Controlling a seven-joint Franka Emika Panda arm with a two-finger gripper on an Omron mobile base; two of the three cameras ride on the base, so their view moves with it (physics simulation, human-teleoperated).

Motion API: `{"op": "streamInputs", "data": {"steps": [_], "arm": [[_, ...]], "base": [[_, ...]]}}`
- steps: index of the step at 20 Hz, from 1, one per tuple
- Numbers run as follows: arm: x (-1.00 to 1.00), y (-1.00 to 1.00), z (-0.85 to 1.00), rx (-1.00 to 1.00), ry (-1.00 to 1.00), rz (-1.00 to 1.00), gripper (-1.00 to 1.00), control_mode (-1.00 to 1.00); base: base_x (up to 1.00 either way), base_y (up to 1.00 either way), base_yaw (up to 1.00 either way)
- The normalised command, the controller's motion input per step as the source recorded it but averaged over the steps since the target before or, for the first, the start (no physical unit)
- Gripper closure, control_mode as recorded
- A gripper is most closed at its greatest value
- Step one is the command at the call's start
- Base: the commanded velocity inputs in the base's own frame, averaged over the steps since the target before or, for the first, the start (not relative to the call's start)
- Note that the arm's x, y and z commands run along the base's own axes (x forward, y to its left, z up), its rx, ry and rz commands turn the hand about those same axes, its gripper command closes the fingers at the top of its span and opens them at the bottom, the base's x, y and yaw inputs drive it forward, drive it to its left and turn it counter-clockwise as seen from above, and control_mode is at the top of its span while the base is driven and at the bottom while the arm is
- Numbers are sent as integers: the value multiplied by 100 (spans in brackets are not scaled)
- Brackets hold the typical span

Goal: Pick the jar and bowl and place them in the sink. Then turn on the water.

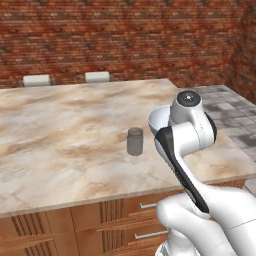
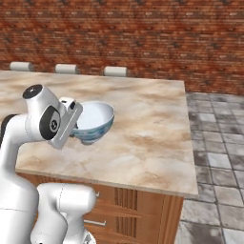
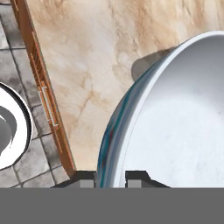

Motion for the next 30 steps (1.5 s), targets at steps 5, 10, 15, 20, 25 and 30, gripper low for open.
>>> {"op": "streamInputs", "data": {"steps": [5, 10, 15, 20, 25, 30], "arm": [[0, 0, 0, 0, 0, 0, 100, 100], [0, 0, 0, 0, 0, 0, 100, 100], [0, 0, 0, 0, 0, 0, 100, 100], [0, 0, 0, 0, 0, 0, 100, 100], [0, 0, 0, 0, 0, 0, 100, 100], [0, 0, 0, 0, 0, 0, 100, 100]], "base": [[-45, -15, -23], [-31, -6, -35], [-4, 0, -42], [0, 0, -49], [0, 0, -54], [0, -9, -53]]}}
